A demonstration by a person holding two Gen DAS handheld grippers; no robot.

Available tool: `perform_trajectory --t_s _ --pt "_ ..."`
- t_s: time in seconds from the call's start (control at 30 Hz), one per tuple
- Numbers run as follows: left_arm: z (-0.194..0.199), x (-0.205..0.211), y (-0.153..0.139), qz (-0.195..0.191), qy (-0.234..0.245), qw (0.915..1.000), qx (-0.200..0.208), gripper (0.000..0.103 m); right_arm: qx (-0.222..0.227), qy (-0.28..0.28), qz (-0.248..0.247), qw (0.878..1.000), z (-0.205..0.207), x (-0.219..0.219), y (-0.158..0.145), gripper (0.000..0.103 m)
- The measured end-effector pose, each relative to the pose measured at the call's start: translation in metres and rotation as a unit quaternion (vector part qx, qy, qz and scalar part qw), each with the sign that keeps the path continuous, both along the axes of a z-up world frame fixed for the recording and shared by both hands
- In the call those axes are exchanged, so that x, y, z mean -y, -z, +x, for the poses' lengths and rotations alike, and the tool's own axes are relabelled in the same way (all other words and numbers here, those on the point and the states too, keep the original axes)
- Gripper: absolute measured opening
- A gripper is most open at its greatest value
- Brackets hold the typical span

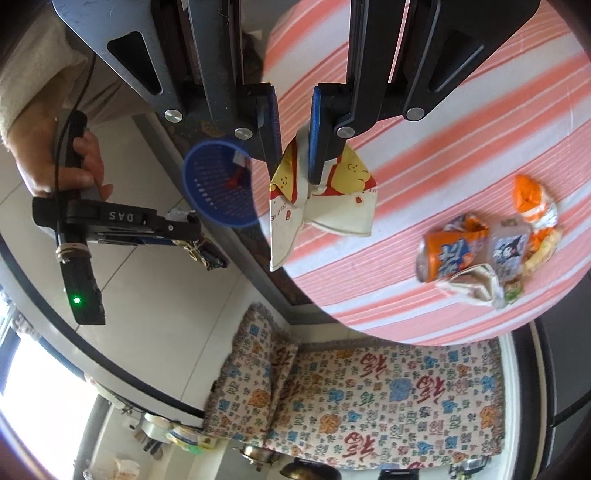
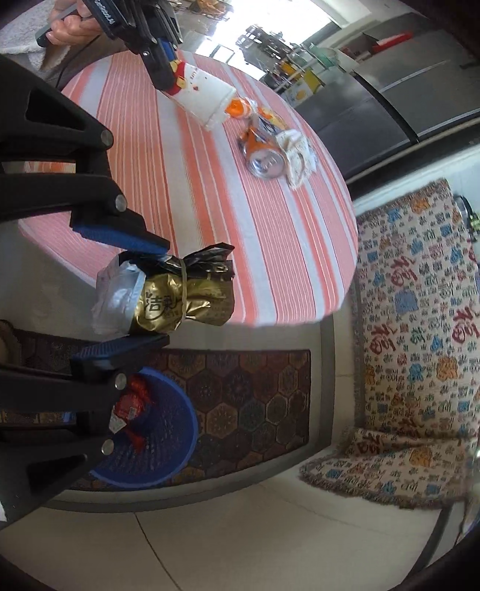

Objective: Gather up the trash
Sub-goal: 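Carry the gold snack and paper cup to the blue wastebasket and release both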

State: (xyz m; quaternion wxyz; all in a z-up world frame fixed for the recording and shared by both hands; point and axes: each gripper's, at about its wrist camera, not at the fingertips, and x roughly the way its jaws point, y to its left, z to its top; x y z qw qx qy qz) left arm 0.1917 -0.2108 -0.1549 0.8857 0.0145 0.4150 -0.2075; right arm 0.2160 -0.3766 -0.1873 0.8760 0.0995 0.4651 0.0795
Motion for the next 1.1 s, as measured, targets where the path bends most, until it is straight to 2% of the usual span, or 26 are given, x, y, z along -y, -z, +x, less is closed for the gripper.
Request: perform_trajectory --t_s 0.23,0.5,0.73,1.1 --pt "0.029 0.086 0.010 -0.013 0.048 0.9987 -0.011 0.012 -0.004 0.088 0.000 0.996 -0.001 0.078 0.014 0.044" --pt "0.067 0.169 0.043 -0.023 0.079 0.9961 -0.033 0.012 -0.012 0.169 -0.001 0.986 0.005 0.149 0.050 0.044" --pt "0.090 0.205 0.079 -0.027 0.083 0.9943 -0.061 0.012 -0.030 0.207 0.041 0.977 0.003 0.196 0.084 0.044" --pt "0.105 0.240 0.124 -0.002 0.099 0.9915 -0.084 0.012 -0.039 0.217 0.041 0.975 0.010 0.219 0.097 0.044"
